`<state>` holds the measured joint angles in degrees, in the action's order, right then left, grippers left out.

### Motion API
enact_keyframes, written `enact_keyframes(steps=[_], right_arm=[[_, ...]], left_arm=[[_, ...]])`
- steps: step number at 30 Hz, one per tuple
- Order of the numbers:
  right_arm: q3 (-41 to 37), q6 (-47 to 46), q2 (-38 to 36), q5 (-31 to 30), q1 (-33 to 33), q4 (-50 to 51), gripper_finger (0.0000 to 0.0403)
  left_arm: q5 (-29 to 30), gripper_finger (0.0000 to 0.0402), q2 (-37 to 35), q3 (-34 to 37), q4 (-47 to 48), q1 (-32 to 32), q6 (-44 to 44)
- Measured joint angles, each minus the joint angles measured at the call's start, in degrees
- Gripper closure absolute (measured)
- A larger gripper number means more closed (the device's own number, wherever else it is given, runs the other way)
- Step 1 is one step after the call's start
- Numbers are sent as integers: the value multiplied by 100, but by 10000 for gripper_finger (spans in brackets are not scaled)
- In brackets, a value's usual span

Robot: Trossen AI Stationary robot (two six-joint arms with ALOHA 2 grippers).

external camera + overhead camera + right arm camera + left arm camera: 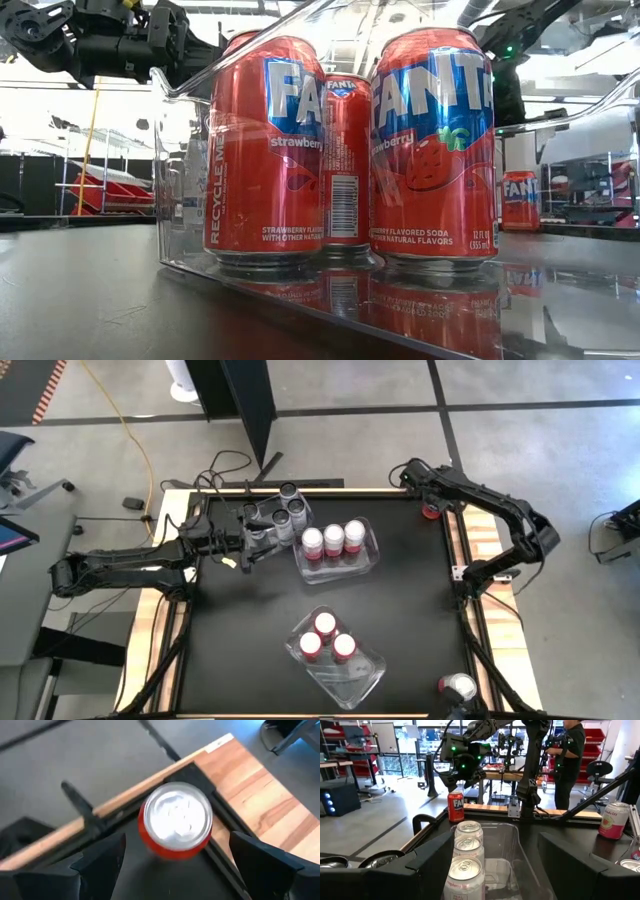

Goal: Sort soda cans
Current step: Put the orange soda can in the bottom transparent bin

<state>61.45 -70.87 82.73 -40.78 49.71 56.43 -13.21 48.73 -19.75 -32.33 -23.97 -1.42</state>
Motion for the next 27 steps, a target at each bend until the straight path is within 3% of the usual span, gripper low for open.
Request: enact_keyframes(steps=[27], right_arm=[[-105, -477, 63, -158, -20, -106, 31]], left_arm=[[2, 121, 0, 0, -302, 0, -461]])
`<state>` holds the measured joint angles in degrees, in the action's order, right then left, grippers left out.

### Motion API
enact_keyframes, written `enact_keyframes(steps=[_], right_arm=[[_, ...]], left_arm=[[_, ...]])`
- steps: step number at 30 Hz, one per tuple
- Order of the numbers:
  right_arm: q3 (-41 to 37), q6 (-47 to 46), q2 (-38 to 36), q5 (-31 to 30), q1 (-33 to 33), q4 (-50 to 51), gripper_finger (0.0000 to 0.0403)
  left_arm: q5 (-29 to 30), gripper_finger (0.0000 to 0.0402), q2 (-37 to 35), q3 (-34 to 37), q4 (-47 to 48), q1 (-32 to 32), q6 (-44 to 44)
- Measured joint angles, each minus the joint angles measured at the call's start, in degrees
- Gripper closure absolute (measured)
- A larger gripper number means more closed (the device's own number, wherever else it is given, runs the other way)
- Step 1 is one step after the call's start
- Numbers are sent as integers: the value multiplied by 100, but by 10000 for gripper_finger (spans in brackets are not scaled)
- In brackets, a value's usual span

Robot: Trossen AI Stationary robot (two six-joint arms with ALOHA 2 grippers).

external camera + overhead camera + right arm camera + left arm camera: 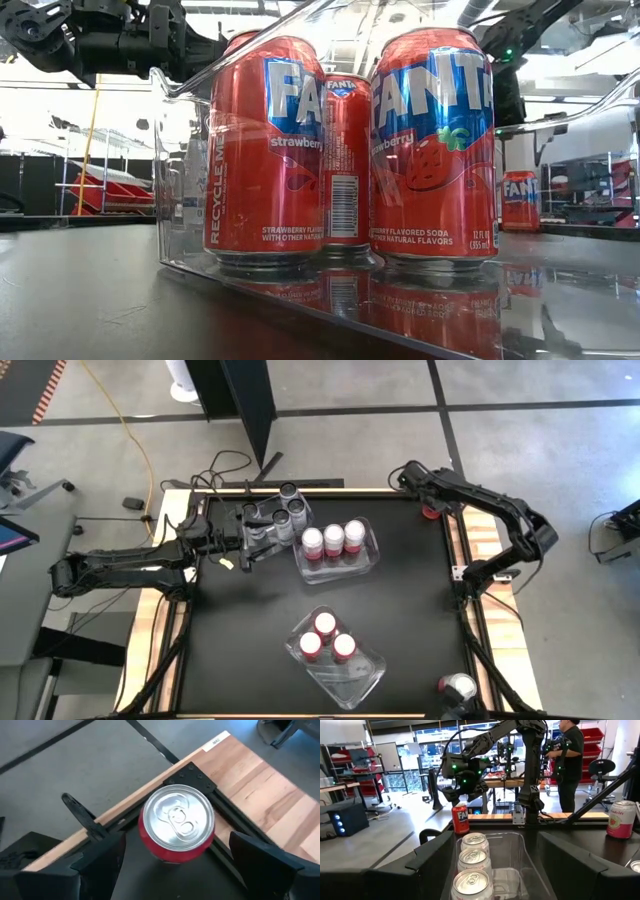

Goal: Sort soda cans
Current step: Put the orange soda can in the bottom transparent bin

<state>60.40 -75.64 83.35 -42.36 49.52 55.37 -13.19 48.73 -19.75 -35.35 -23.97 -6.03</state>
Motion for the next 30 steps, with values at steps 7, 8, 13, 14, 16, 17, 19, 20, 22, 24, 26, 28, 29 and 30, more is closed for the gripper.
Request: enact_keyframes(steps=[7, 8, 13, 14, 16, 17, 19, 20, 22, 24, 26, 28, 29, 30], right_arm=[[-2, -87, 314, -139, 28, -44, 31], [-2, -87, 365, -139, 50, -75, 31], [-2, -92, 600, -147, 125, -121, 31], [-2, -92, 646, -146, 131, -152, 31], [-2, -92, 723, -145, 129, -244, 31], [-2, -92, 749, -147, 129, -288, 31], [-2, -88, 788, -162, 134, -385, 31], [-2, -88, 789, -165, 162, -431, 31], [-2, -90, 787, -167, 200, -462, 31], [-2, -90, 789, -164, 221, -446, 31], [-2, -92, 789, -165, 259, -456, 31], [-2, -92, 789, -165, 275, -456, 31], [-2, -98, 789, -170, 275, -458, 31], [-2, -115, 788, -186, 275, -459, 31]], left_arm=[[2, 121, 0, 0, 0, 0, -2], [1, 121, 0, 0, 1, 0, -2], [2, 121, 0, 0, 2, 0, -12], [2, 121, 0, 0, 2, 0, -19], [2, 121, 0, 0, 2, 0, -21], [2, 121, 0, 0, 4, 0, -21], [2, 121, 0, 0, 7, 0, -21], [2, 121, 0, 0, 12, 0, -21], [2, 121, 0, -2, 30, 0, -25], [2, 121, 0, -1, 44, 0, -71], [2, 121, 0, 0, 49, 0, -87], [2, 121, 0, 0, 55, 0, -87], [2, 121, 0, 0, 55, 0, -87], [2, 121, 0, 0, 55, 0, -87]])
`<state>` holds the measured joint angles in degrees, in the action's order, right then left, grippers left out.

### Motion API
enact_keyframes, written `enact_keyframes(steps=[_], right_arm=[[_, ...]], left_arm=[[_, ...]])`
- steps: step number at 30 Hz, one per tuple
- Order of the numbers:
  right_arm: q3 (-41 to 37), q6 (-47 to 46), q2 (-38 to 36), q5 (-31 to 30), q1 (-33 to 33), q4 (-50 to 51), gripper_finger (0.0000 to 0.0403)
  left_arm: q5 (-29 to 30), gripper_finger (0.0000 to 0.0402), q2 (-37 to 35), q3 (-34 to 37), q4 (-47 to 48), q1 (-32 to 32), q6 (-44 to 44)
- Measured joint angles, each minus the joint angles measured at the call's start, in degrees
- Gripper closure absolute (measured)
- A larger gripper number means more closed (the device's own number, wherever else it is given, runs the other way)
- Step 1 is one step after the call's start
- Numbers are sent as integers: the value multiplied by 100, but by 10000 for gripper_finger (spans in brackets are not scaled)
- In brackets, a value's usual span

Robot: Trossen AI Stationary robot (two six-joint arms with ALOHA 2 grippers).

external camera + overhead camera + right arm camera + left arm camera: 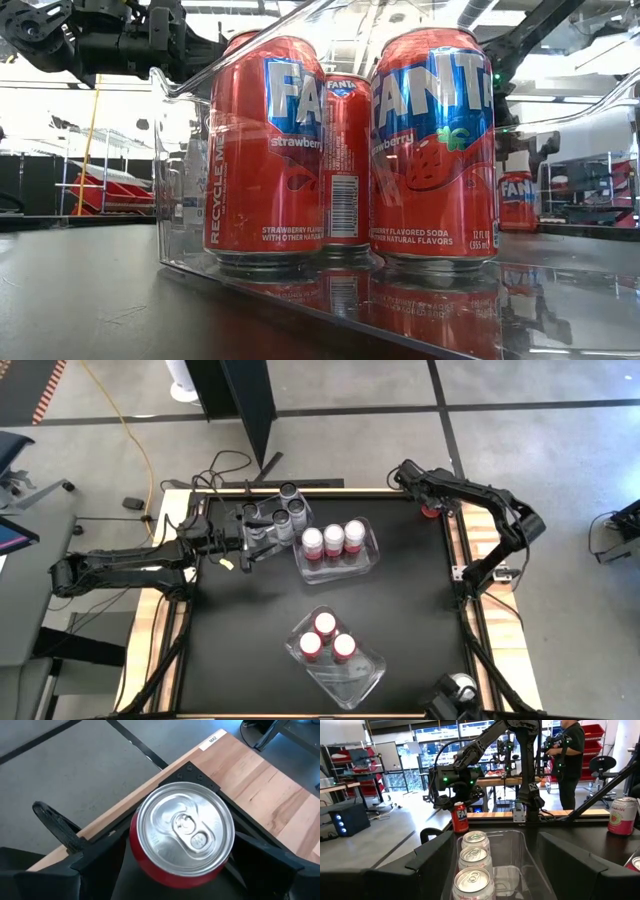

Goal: Sort soda cans
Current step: Put the orange soda can in the bottom transparent bin

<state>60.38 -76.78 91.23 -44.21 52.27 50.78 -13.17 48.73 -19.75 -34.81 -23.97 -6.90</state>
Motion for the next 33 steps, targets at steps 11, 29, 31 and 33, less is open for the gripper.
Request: enact_keyframes(steps=[11, 29, 31, 33], right_arm=[[0, -82, 2, -83, 0, -13, 31], [-1, -77, 2, -93, 0, -6, 49], [-14, -77, 2, -95, 0, -16, 64], [-45, -39, -3, -112, -4, -45, 80]], left_arm=[[0, 121, 0, 0, 48, 0, -4], [1, 121, 0, -1, 68, 0, -4], [0, 121, 0, 0, 68, 0, -4], [1, 121, 0, 0, 71, 0, -32]])
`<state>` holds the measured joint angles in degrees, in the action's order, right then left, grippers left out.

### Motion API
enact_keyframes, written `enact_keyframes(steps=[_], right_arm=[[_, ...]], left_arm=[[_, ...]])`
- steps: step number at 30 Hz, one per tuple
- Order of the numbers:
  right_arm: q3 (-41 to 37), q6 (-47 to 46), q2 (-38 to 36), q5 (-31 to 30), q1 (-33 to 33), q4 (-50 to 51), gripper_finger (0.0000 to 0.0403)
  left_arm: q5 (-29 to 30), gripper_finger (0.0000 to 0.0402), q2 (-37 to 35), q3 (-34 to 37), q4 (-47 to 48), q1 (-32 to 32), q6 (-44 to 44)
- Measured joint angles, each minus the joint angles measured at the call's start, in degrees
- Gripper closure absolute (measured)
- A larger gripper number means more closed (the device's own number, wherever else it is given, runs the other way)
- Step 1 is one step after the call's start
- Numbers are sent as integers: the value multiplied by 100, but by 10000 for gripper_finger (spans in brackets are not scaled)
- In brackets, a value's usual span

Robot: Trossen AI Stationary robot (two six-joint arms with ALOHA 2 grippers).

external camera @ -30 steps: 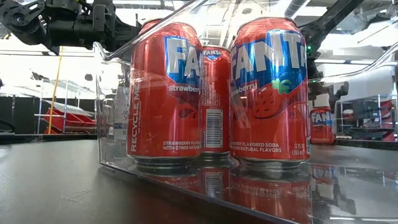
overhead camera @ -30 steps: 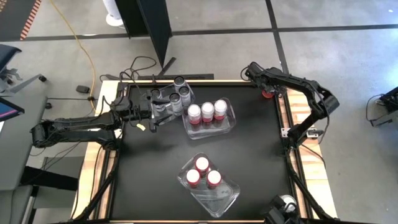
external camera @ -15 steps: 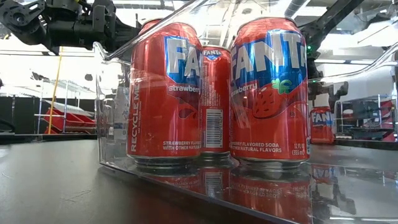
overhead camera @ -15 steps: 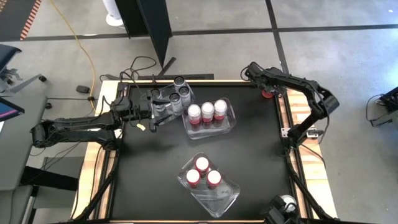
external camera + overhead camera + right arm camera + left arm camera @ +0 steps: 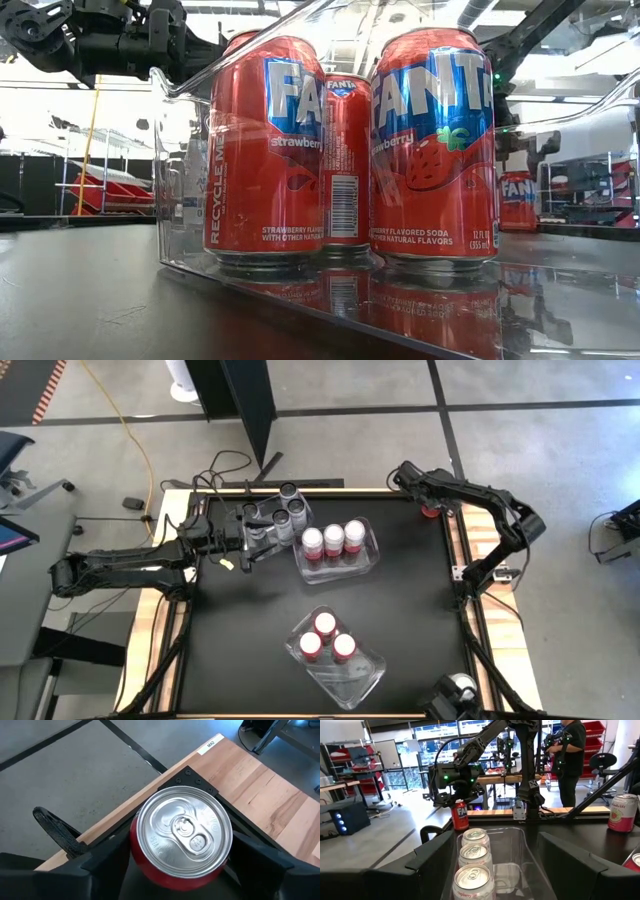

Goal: Sort soda cans
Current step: Put the orange soda can in the bottom transparent bin

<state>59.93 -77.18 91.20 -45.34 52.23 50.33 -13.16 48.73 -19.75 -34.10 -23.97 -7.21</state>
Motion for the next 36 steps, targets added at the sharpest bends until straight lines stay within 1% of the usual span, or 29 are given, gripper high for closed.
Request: enact_keyframes(steps=[3, 6, 13, 18, 26, 33, 36], right_arm=[[-33, 4, -6, -9, -4, -7, 100], [-72, 3, -10, -10, -3, -30, 107], [-291, -20, -24, 45, -25, -109, 110], [-311, -14, -15, 86, -139, -114, 110], [-318, 93, -29, 148, -435, -92, 111], [-316, 109, -26, 148, -714, 100, 111], [-315, 68, -26, 165, -734, 228, 111]], left_arm=[[-1, 121, 0, 0, 10, -2, -29], [1, 121, 1, 0, 11, -1, -29], [2, 121, 0, 0, 13, 0, -31], [1, 121, 0, 0, 10, -1, -45], [2, 121, 0, -1, 2, -2, -45], [2, 121, 0, 0, -1, -1, -47], [2, 121, 0, 0, -2, -1, -44]])
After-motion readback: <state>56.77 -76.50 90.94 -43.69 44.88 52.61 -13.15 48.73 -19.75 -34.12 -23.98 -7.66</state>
